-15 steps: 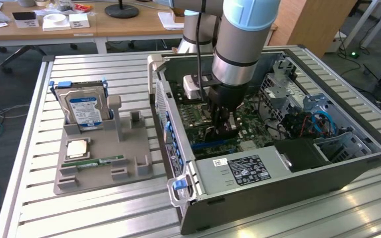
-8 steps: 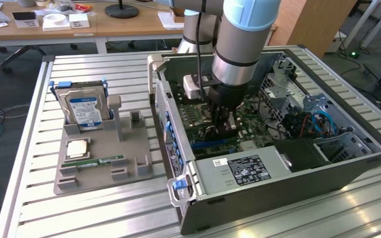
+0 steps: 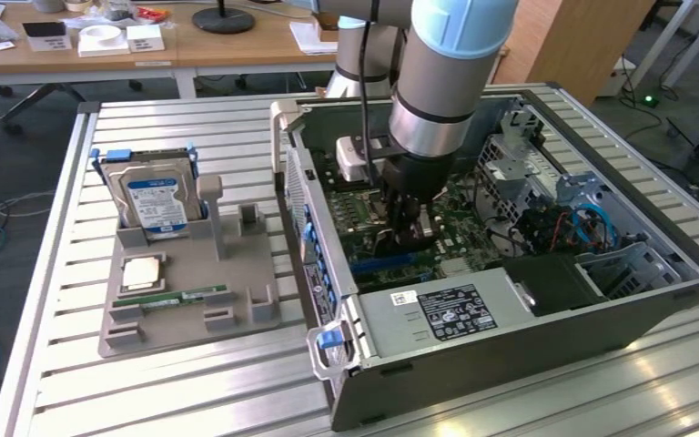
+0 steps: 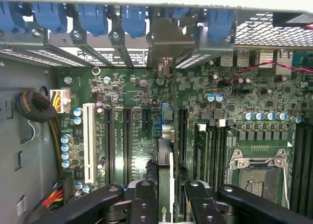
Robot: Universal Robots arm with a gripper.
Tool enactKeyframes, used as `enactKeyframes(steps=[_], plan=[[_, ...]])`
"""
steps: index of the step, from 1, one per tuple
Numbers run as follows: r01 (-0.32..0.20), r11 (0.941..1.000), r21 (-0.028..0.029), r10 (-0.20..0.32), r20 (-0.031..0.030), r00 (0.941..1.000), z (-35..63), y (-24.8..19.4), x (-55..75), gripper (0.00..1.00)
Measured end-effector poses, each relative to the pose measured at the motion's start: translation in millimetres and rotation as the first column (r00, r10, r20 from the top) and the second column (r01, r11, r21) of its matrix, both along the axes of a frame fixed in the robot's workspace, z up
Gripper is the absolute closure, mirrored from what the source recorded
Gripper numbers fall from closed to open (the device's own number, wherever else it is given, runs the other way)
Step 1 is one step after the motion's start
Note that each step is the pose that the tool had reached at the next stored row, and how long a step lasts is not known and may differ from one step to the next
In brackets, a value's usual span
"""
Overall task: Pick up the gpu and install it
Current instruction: 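Insert the gpu into the slot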
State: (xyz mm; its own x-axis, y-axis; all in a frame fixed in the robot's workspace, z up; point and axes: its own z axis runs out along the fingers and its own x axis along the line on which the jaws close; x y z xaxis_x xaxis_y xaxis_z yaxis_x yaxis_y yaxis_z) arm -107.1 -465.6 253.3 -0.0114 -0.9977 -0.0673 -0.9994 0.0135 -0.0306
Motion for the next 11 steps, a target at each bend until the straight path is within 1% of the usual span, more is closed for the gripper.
enactKeyframes(steps=[11], plan=[[0.0,1.0,0.0004,0.0,-0.0001,1.0,-0.8,-0.7,0.5,0.74]])
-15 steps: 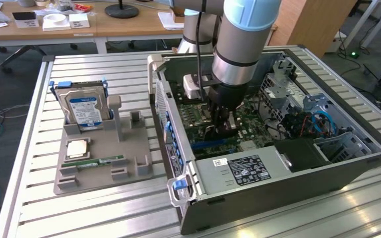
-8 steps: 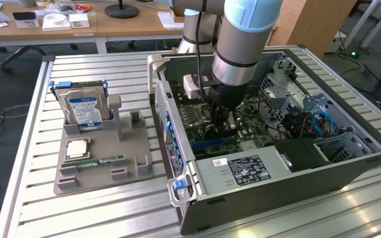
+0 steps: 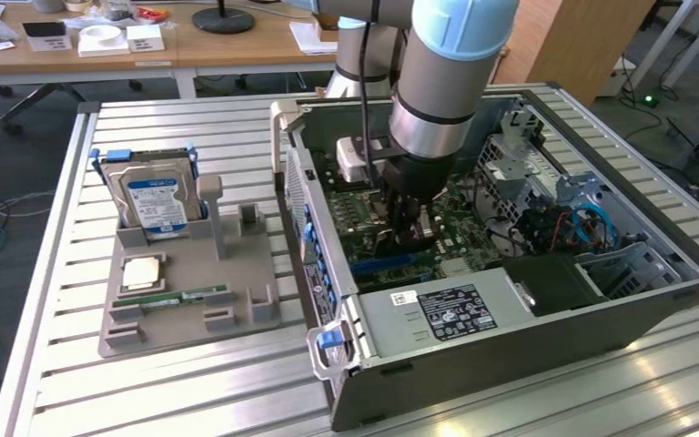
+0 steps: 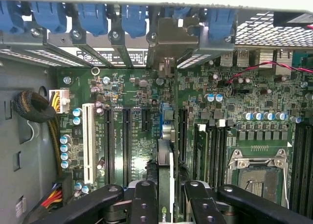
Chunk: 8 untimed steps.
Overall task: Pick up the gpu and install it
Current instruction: 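Insert the gpu into the slot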
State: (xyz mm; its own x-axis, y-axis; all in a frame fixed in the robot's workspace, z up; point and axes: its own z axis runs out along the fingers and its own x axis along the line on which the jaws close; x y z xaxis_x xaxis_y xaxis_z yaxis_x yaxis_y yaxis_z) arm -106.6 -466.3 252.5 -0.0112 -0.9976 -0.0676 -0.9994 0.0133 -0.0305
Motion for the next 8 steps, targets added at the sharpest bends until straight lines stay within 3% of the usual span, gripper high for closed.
enactKeyframes(steps=[8], plan=[[0.0,1.0,-0.0001,0.0,-0.0009,1.0,0.7,-0.7,5.5,0.74]])
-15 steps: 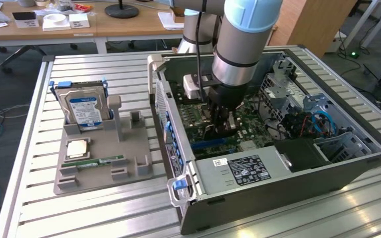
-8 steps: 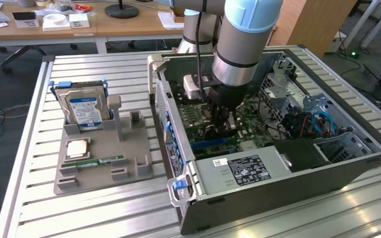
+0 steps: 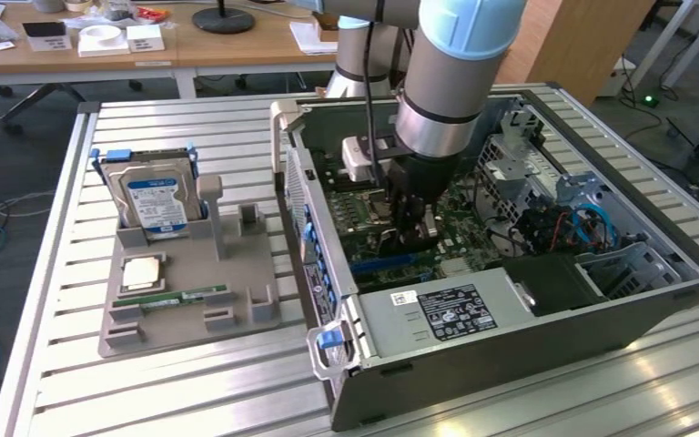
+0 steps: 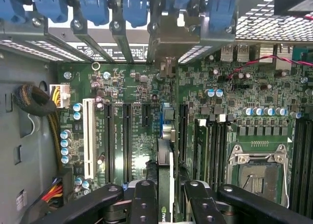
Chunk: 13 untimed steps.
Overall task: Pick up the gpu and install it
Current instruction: 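Insert the gpu into the slot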
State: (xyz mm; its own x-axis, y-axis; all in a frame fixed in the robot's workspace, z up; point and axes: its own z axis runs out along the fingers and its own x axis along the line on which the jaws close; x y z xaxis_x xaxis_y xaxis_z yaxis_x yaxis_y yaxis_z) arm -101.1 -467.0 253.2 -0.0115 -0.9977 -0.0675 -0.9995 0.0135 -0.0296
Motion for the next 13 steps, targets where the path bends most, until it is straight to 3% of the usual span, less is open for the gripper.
enactKeyframes(steps=[13], plan=[[0.001,1.0,0.0009,-0.001,-0.0009,1.0,3.3,-0.3,4.7,0.74]])
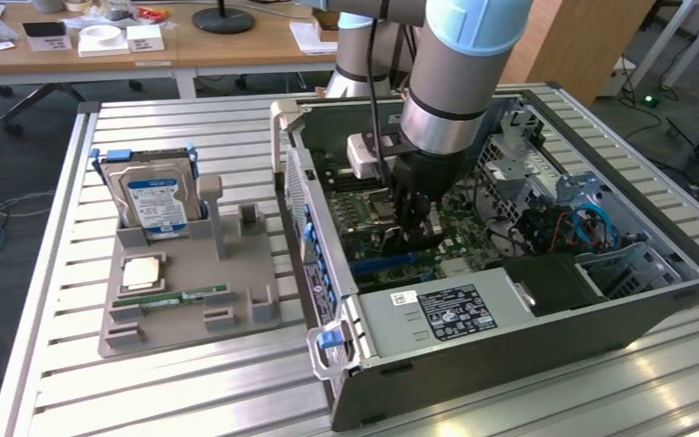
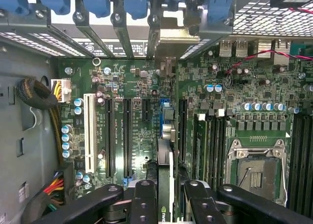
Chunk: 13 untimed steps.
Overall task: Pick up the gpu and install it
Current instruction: 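Insert the gpu into the slot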
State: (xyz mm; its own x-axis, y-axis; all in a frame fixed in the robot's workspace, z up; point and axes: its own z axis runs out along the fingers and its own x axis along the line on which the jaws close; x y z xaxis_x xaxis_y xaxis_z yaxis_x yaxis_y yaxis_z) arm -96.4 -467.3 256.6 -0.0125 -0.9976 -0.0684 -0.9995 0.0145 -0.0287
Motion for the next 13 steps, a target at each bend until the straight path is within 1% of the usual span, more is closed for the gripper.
enactKeyframes(steps=[5,13], plan=[[0.0,1.0,0.0014,0.0,0.0001,1.0,-1.6,0.0,0.0,0.74],[0.0,1.0,0.0012,0.0,-0.0001,1.0,-3.7,0.0,0.0,0.74]])
